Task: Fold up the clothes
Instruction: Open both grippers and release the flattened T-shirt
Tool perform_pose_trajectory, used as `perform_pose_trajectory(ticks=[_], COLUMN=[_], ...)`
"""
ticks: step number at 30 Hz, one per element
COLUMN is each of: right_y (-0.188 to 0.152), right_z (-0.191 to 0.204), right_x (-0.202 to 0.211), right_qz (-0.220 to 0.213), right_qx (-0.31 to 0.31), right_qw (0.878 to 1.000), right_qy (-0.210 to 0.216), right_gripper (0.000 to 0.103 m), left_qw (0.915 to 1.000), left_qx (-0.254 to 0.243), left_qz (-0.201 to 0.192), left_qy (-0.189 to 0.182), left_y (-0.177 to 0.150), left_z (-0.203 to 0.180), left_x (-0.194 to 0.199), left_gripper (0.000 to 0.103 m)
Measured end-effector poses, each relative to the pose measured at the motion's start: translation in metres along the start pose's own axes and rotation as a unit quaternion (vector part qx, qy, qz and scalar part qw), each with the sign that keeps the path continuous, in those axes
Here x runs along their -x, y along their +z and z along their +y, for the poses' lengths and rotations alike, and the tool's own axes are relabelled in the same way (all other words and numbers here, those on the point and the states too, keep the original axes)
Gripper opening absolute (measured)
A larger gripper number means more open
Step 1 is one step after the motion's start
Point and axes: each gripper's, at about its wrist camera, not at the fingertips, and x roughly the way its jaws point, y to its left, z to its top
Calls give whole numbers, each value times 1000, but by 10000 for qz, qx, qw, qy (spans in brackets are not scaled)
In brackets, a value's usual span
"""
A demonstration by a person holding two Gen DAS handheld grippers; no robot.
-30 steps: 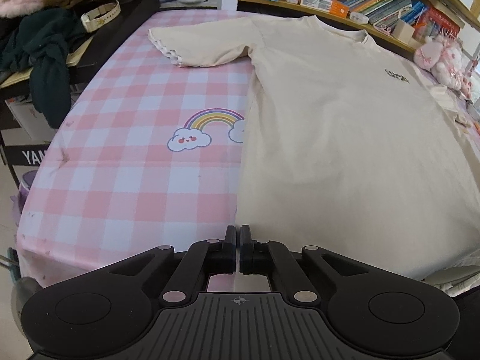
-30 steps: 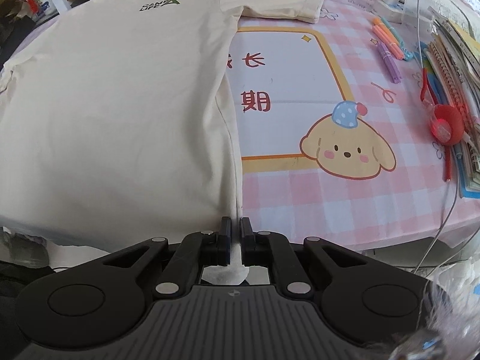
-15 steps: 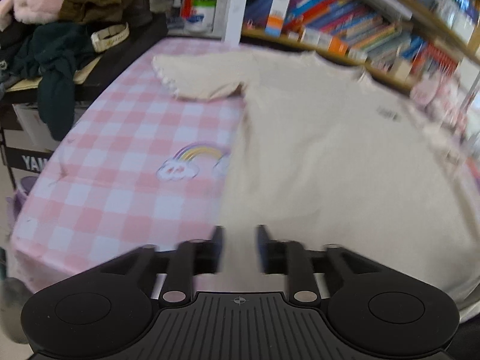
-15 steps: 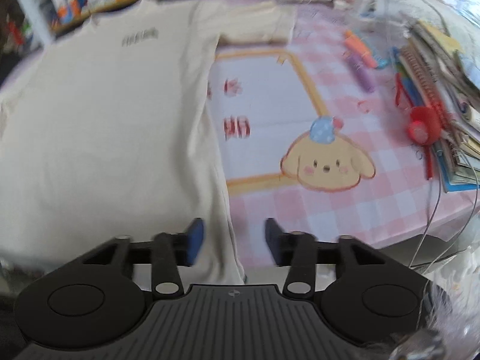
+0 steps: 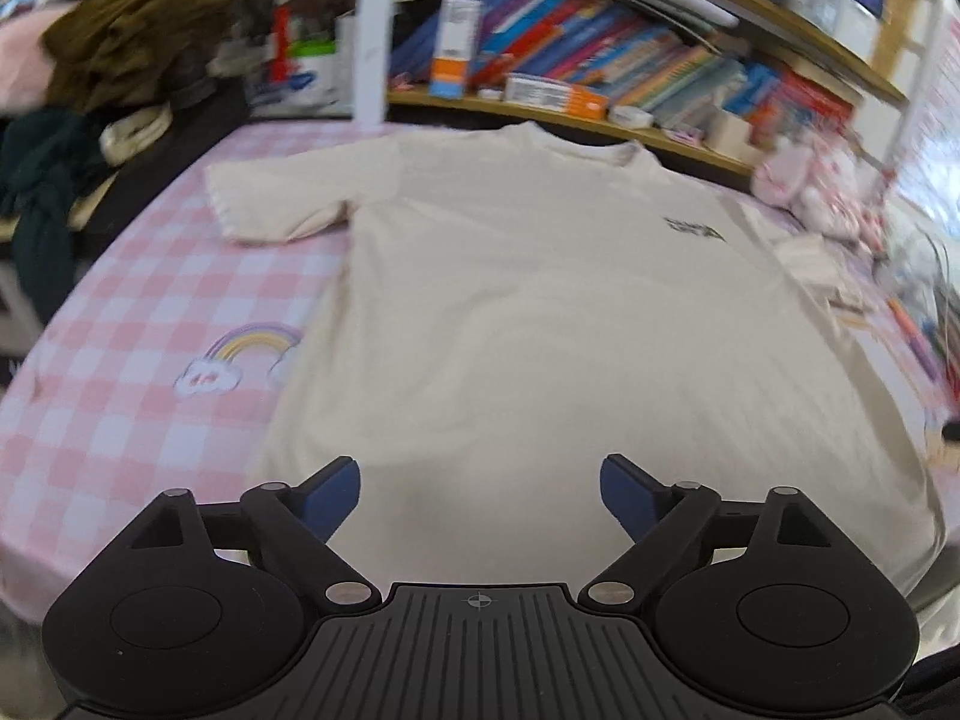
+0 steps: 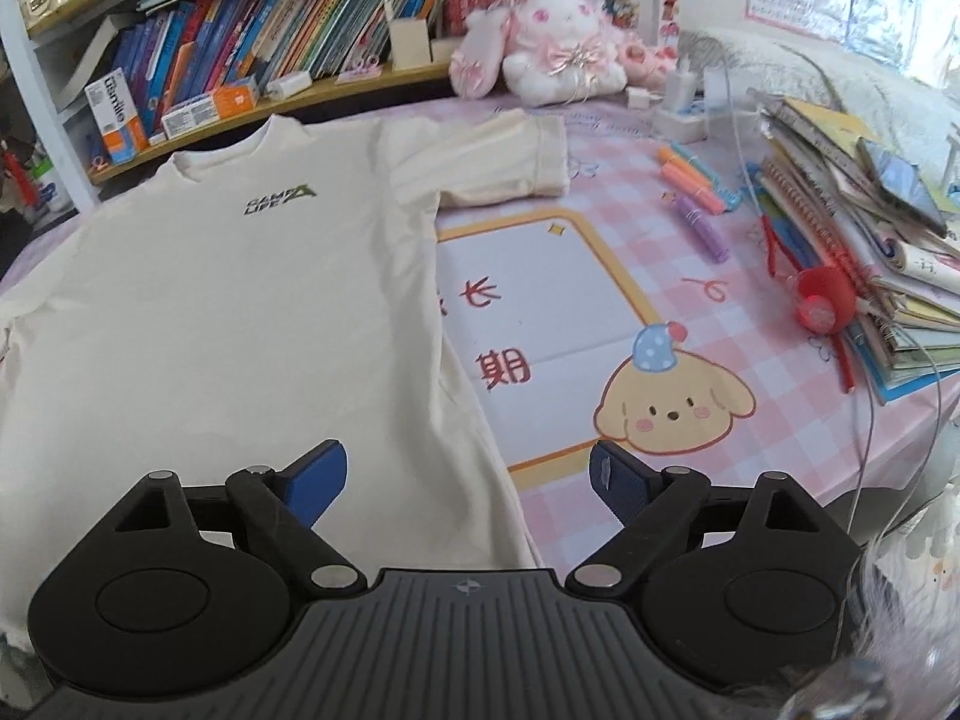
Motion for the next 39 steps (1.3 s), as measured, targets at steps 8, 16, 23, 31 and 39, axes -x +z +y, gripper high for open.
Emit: perform_pose_trajectory(ticks=[8, 16, 23, 31, 39], right_y=[-2, 6, 27, 64, 105], right_z=[11, 16, -8, -51, -85], right_x=[-4, -10, -30, -59, -96], right_qz=[-25, -194, -150, -41, 180], right_qx=[76, 431, 436, 303, -5], right_qw=[10000, 9989, 9986, 9977, 9943], right_qy=[-5, 78, 248, 604, 1049], right_gripper=[88, 88, 88, 88, 88], left_qw=[9987, 9952, 9957, 9952, 9938], left_qx=[-461, -918, -813, -588, -57], left_qz=[-160, -195, -138, -36, 90], left_qy=[128, 262, 432, 779, 1108], left_y=[8, 13, 22, 28, 29], left_z=[-34, -71, -98, -132, -160], left_x=[-15, -31, -42, -54, -66], left_gripper=[92, 92, 92, 92, 92])
